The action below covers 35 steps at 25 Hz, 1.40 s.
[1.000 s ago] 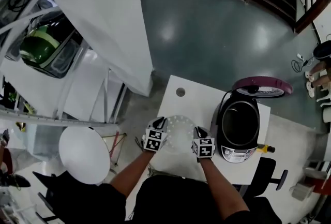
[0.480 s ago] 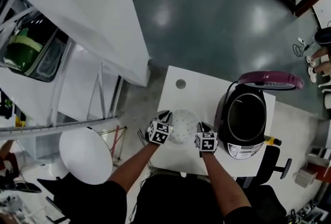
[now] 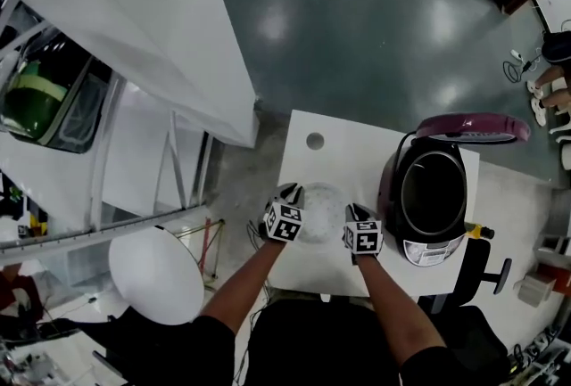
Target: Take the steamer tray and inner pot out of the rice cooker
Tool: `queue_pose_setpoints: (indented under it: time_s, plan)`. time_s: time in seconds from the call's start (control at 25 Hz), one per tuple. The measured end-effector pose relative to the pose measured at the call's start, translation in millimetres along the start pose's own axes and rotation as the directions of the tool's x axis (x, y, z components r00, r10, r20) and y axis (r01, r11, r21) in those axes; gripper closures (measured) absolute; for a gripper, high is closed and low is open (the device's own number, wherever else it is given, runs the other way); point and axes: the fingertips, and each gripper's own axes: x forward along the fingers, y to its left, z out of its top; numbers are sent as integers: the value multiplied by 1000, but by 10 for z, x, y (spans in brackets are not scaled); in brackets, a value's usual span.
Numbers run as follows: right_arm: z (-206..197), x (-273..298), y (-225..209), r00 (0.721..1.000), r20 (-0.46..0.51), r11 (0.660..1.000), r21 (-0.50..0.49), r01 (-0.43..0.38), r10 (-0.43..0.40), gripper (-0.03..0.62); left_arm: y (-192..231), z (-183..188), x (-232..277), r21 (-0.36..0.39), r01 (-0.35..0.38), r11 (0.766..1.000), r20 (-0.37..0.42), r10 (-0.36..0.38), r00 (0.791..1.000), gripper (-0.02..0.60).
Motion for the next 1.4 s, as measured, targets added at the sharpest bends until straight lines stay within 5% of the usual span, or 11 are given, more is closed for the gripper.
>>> queue_pose_setpoints:
  time_s: [0.24, 0.4, 0.52, 0.64, 0.76, 1.0, 1.16, 1.4]
  plan:
    - [121, -172, -40, 998, 37, 998, -23, 59, -58, 497, 84, -35, -51, 3, -19, 1000, -23, 19, 1000, 412]
    - [274, -394, 84, 994, 99, 998, -46, 49, -44, 496, 119, 147, -287, 2, -24, 1000, 36, 24, 999, 402]
    - [433, -638, 142, 985, 163, 985, -150, 82, -58, 512, 54, 320, -496, -19, -16, 1000, 81, 17, 997, 445]
    - [549, -896, 264, 977, 214, 982, -186, 42, -2, 557, -151, 421, -683, 23, 29, 999, 93, -31, 995, 562]
    - [658, -1196, 308, 961, 273, 991, -133, -18, 54, 577, -390, 567, -878, 18, 71, 997, 142, -72, 987, 568]
    - [813, -1886, 211, 913, 385, 991, -55, -126, 137, 579, -754, 850, -1192, -135, 77, 988, 239, -43, 970, 571]
    - [924, -2267, -117, 874, 460, 977, 57, -206, 157, 579, -1122, 1085, -1251, -148, 72, 986, 270, -29, 962, 571]
    - [1044, -2686, -588, 827, 532, 975, 11, -222, 182, 579, -1751, 1458, -1230, -194, 90, 977, 321, -24, 947, 571]
